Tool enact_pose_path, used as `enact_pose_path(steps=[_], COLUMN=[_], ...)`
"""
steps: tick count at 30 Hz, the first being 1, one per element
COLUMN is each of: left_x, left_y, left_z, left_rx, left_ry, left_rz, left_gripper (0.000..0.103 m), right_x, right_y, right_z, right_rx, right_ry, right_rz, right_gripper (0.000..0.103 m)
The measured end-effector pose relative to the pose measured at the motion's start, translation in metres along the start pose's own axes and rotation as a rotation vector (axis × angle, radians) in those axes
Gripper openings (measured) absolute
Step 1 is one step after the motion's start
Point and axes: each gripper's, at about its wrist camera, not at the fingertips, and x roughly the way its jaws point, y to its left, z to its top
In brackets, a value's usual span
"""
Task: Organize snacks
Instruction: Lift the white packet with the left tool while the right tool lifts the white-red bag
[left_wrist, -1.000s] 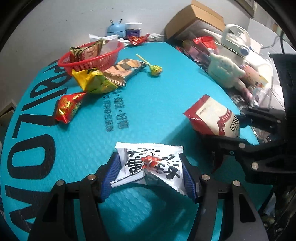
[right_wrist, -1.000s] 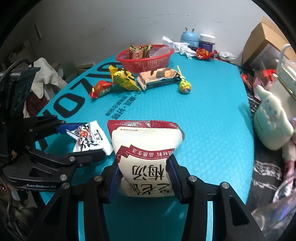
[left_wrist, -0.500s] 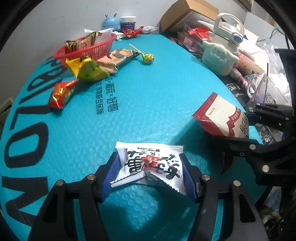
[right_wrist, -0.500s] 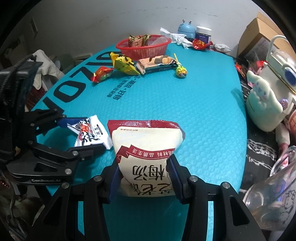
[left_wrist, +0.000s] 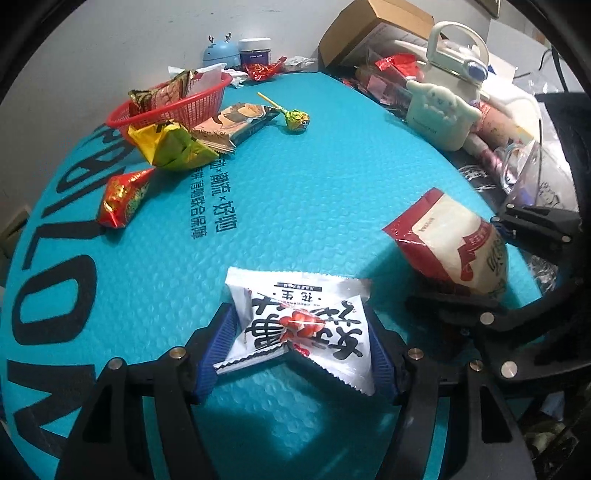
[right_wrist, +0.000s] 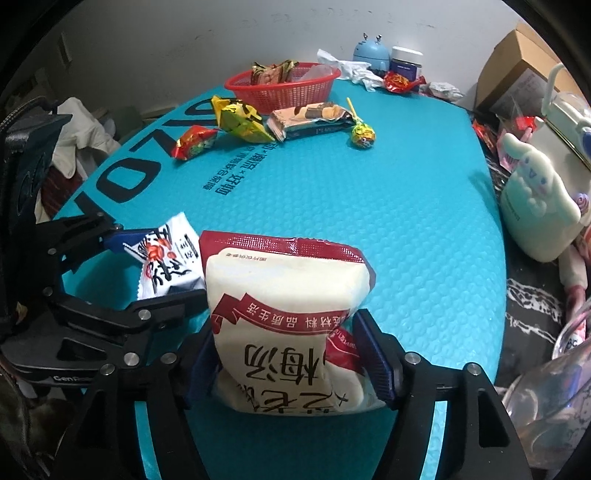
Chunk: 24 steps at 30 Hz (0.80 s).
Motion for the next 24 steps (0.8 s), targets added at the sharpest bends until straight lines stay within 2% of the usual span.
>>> enact_pose_path(steps=[6, 9, 12, 13, 24], left_x=[0.0, 0.0, -0.001, -0.002, -0.013], left_y=[0.004, 0.002, 0.004, 0.006, 0.014], left_z=[0.0, 0.0, 0.001, 0.001, 0.0], left_rx=[-0.033, -0.019, -0.036, -0.047, -0.096], left_ry=[-0.026, -0.028, -0.029, -0.029, -0.026], left_rz=[-0.011, 0.004, -0.012, -0.022, -0.061], left_gripper=[0.066, 0.063, 0.061, 0.06, 0.06], right_x=[0.0, -0.001, -0.001, -0.002, -0.013], right_y=[-0.001, 0.003, 0.008, 0.009, 0.01], right_z=[-0.001, -0.002, -0.002, -0.002, 0.002], right_rx=[0.007, -0.027, -0.053, -0.057, -0.029], right_ry=[-0.013, -0.017, -0.023, -0.027, -0.073], right_rz=[0.011, 0.014, 0.028, 0.036, 0.054], right_gripper=[0.07, 0.062, 0.057, 0.051, 0.045])
